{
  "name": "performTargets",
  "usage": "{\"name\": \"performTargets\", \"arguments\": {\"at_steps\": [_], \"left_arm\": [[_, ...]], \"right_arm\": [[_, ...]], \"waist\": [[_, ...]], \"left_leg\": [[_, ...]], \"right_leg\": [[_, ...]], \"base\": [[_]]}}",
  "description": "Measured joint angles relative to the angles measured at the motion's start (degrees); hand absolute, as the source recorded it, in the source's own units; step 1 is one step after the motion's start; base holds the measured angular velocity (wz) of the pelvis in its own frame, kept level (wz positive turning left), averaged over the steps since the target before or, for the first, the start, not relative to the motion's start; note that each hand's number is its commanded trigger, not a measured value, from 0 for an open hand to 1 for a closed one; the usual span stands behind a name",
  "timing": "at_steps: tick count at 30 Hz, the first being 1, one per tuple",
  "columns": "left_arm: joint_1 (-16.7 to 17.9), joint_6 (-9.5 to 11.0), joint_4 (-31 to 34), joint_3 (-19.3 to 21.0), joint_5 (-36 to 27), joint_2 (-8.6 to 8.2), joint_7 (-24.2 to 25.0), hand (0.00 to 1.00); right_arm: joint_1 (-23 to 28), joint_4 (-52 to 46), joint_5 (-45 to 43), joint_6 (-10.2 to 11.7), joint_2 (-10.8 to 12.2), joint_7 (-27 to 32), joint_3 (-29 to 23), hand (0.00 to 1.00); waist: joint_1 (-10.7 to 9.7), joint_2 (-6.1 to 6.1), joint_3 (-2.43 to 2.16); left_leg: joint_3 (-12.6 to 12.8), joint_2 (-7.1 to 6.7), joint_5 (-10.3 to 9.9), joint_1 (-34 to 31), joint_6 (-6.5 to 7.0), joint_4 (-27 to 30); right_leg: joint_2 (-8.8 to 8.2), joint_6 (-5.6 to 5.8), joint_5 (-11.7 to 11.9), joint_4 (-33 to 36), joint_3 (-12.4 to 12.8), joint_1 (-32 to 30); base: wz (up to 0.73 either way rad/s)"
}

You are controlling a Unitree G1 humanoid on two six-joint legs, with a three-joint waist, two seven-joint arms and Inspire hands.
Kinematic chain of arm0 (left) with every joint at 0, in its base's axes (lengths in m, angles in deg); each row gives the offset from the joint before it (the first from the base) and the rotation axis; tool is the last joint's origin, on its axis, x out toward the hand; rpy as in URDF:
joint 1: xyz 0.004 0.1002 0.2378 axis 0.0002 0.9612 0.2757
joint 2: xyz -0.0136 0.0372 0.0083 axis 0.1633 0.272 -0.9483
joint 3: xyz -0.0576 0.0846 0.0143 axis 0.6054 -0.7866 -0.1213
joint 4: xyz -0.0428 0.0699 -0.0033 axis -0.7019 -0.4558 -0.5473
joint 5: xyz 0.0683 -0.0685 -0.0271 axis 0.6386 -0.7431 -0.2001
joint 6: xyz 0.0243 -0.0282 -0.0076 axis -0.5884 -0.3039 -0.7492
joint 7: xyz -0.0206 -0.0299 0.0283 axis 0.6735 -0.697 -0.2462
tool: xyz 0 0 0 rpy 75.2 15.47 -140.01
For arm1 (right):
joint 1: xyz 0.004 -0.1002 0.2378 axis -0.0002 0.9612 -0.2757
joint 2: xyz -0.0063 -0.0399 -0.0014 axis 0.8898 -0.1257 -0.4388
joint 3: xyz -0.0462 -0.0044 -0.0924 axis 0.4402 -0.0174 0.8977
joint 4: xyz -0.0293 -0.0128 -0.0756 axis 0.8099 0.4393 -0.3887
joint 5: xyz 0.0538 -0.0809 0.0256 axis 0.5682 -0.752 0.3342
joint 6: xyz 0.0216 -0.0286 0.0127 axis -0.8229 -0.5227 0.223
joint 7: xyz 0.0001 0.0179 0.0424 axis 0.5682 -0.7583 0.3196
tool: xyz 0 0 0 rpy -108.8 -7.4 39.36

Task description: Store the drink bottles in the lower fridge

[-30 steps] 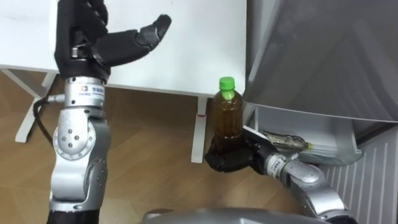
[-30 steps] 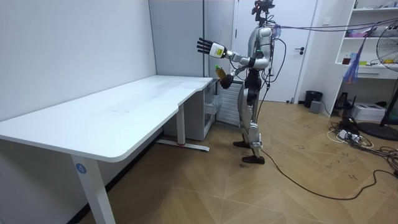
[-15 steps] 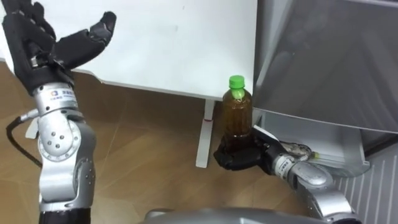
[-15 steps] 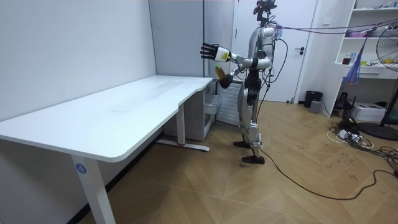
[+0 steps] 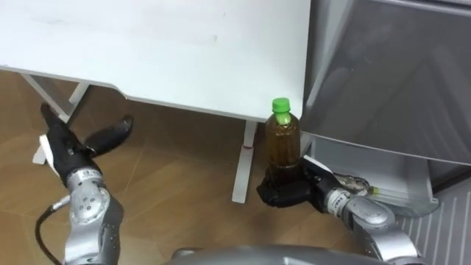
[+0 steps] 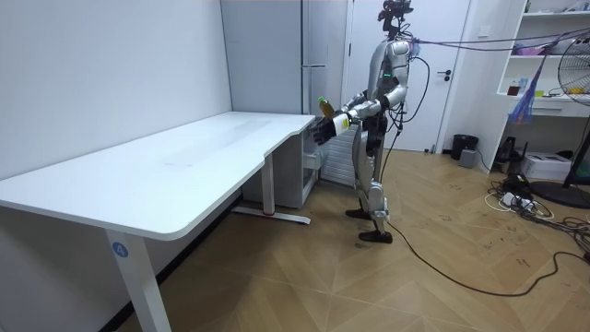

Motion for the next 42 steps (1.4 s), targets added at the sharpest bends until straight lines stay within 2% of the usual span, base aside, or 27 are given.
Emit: {"name": "performTargets", "arguments": {"at_steps": [1, 5, 9, 11, 14, 21, 23, 30, 33, 37, 42], "left_arm": [[0.27, -0.31, -1.17, -0.36, -1.61, -0.17, -0.61, 0.00], [0.45, -0.37, -6.77, -1.07, -3.22, -0.11, -1.20, 0.00], [0.38, -0.52, -13.87, -1.26, -3.32, -0.07, -1.15, 0.00], [1.17, -1.54, -16.19, -1.94, -4.03, 0.06, -1.13, 0.00], [1.82, -4.53, -18.71, -2.18, -4.36, 0.08, 0.38, 0.00], [3.39, -7.31, -18.86, -2.92, -4.28, -0.02, 3.11, 0.00], [3.49, -8.71, -18.86, -4.10, -4.29, 0.02, 3.45, 0.00], [3.27, -9.78, -22.03, -6.04, -4.02, 0.04, 6.71, 0.00], [2.84, -10.77, -24.80, -6.26, -1.91, 0.14, 9.35, 0.00], [2.20, -11.53, -27.75, -7.45, -0.48, 0.15, 12.51, 0.00], [1.10, -11.64, -29.15, -8.88, -0.29, 0.11, 16.18, 0.00]], "right_arm": [[-0.01, 0.00, 0.81, -0.02, -0.01, 0.32, 0.12, 1.00], [0.11, 0.00, 1.01, -0.10, -0.08, 0.41, 0.74, 1.00], [0.13, 0.00, 1.00, -1.52, -0.06, 0.36, 1.16, 1.00], [0.14, 0.00, 0.99, -2.17, -0.03, 0.46, 1.18, 1.00], [0.03, 0.00, 0.86, -3.82, 0.00, 0.78, 1.16, 1.00], [-0.08, -0.36, 0.97, -5.03, 0.16, 0.90, 1.71, 1.00], [-0.12, -0.37, 1.47, -5.88, 0.11, 1.67, 2.04, 1.00], [-0.13, -0.36, 1.47, -6.22, 0.05, 2.45, 2.75, 1.00], [-0.34, -0.35, 1.53, -6.31, 0.21, 2.46, 2.66, 1.00], [-0.79, 0.13, 1.73, -6.30, 0.58, 3.04, 2.66, 1.00], [-0.78, 0.26, 1.73, -6.31, 0.58, 3.12, 2.62, 1.00]], "waist": [[0.14, -0.25, 0.11], [0.38, -0.45, 0.06], [0.09, -0.54, -0.02], [-0.08, -0.67, -0.05], [-0.10, -1.01, -0.05], [-0.14, -1.53, -0.06], [-0.12, -1.60, -0.10], [-0.52, -1.92, -0.17], [-1.71, -2.03, -0.20], [-2.95, -2.17, -0.07], [-3.31, -1.89, 0.06]], "left_leg": [[0.14, 0.05, -0.01, 0.00, -0.01, -0.31], [0.58, 0.11, -0.02, -0.18, 0.01, -0.90], [0.91, 0.11, 0.00, -0.10, 0.02, -0.99], [0.99, 0.09, 0.00, -0.10, 0.02, -0.97], [0.90, 0.06, -0.01, -0.21, 0.02, -1.02], [0.94, 0.04, -0.01, -0.52, 0.03, -1.10], [0.93, 0.04, -0.04, -0.70, 0.04, -1.16], [0.99, 0.03, -0.04, -1.63, 0.04, -0.82], [0.95, 0.04, -0.03, -1.95, 0.04, -0.62], [1.25, 0.04, -0.03, -2.09, 0.04, -0.56], [1.35, 0.05, -0.06, -2.75, 0.07, -0.77]], "right_leg": [[0.09, 0.00, 0.00, 0.00, -0.01, -0.16], [0.20, -0.01, 0.00, 0.10, 0.14, -0.81], [0.19, 0.01, -0.01, -0.03, 0.18, -0.73], [0.18, 0.06, -0.04, -0.08, 0.22, -0.74], [0.13, 0.18, -0.17, -0.10, 0.17, -0.78], [0.09, 0.18, -0.18, 0.08, 0.15, -1.15], [0.07, 0.18, -0.18, 0.11, 0.04, -1.16], [0.09, 0.15, -0.16, 0.21, 0.15, -2.02], [0.01, 0.16, -0.16, 0.04, -0.13, -1.97], [-0.04, 0.18, -0.18, -0.06, -0.15, -2.05], [0.03, 0.21, -0.20, -0.03, -0.01, -2.83]], "base": [[0.00], [-0.04], [-0.03], [-0.03], [0.03], [0.01], [0.04], [0.01], [0.06], [0.00], [-0.01]]}}
